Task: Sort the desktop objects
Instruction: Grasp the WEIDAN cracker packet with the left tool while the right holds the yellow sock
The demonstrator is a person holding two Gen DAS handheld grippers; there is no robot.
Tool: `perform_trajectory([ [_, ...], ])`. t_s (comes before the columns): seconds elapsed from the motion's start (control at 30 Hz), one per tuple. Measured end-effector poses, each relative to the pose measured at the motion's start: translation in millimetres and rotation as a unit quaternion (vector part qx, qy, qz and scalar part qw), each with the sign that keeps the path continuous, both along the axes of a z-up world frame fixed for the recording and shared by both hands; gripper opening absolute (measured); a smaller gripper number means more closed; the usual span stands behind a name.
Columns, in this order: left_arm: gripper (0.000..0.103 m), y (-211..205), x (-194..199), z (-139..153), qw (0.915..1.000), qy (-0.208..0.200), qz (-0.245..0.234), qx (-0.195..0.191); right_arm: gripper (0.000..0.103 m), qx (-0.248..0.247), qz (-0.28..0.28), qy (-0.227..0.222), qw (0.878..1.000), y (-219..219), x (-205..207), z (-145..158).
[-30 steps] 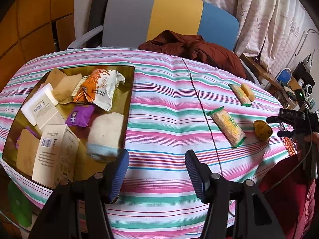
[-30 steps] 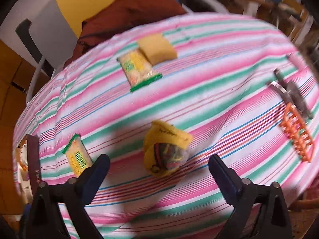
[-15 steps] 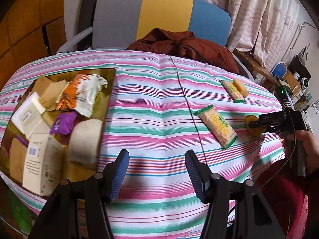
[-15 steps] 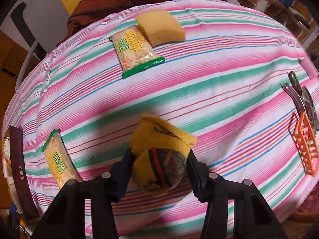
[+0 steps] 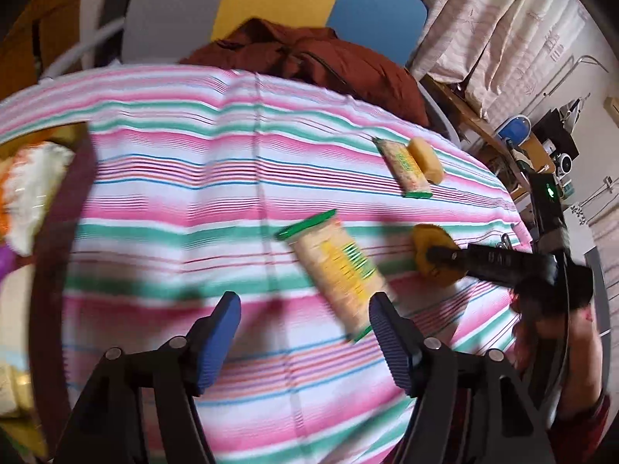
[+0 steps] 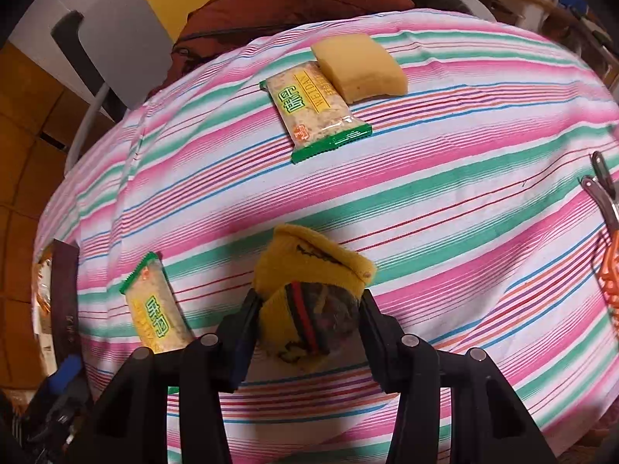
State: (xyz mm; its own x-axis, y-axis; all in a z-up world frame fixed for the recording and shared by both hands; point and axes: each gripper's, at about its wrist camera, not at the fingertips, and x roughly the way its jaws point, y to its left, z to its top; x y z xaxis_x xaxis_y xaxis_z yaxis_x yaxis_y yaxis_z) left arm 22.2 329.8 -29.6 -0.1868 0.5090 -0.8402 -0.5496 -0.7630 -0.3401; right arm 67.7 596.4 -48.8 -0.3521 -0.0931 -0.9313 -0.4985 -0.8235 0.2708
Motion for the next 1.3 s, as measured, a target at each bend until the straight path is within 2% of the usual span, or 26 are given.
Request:
perform_trajectory([
  [0.17,0.072,43,-9,-16,0.9997,-0.019,-0.006,-0.017,0.050,-0.015,-0.002,0.005,1.000,2,2,-1],
  [0.23,0.072,57,-13,-28,0.9986,-0.038,0.001,-0.038,0.050,-0.023,-0.007,0.006,1.000,5,-2,-4],
  [0.3,0.072,64,-15,-38,0.9978,-0.054,0.007,-0.040,0.051,-0.036,-0.014,0.009,0.999,8,-2,-6],
  [0.33,0.072,69,-15,-42,0.9976,-0.050,0.009,-0.048,0.051,-0.043,-0.018,0.011,0.999,9,-3,-7],
  [0.4,0.072,76,-10,-40,0.9985,-0.015,0.009,-0.052,0.051,-0.054,-0.024,0.014,0.998,12,-2,-9],
  [0.5,0.072,87,-2,-44,0.9967,0.024,-0.016,-0.075,0.051,-0.054,-0.023,0.013,0.998,10,-4,-10],
  [0.6,0.072,87,5,-46,0.9950,0.059,-0.031,-0.074,0.051,-0.044,-0.013,0.011,0.999,7,-5,-9],
  [0.83,0.069,63,4,-49,0.9942,0.087,-0.061,-0.019,0.051,-0.046,-0.011,0.013,0.999,8,-7,-9],
  [0.87,0.067,67,4,-49,0.9934,0.093,-0.064,-0.019,0.051,-0.046,-0.011,0.013,0.999,8,-6,-9],
  [0.93,0.058,64,6,-49,0.9925,0.101,-0.065,-0.023,0.051,-0.046,-0.010,0.012,0.999,8,-4,-8],
  [1.0,0.054,59,2,-47,0.9948,0.085,-0.054,-0.016,0.051,-0.046,-0.010,0.013,0.999,8,-4,-8],
  [1.07,0.054,51,-2,-46,0.9967,0.066,-0.048,-0.005,0.051,-0.048,-0.012,0.013,0.999,9,-4,-8],
  [1.17,0.054,45,-2,-46,0.9971,0.063,-0.042,-0.003,0.051,-0.046,-0.008,0.015,0.999,7,-5,-8],
  [1.3,0.057,50,7,-48,0.9938,0.096,-0.053,-0.019,0.051,-0.038,0.000,0.012,0.999,4,-8,-8],
])
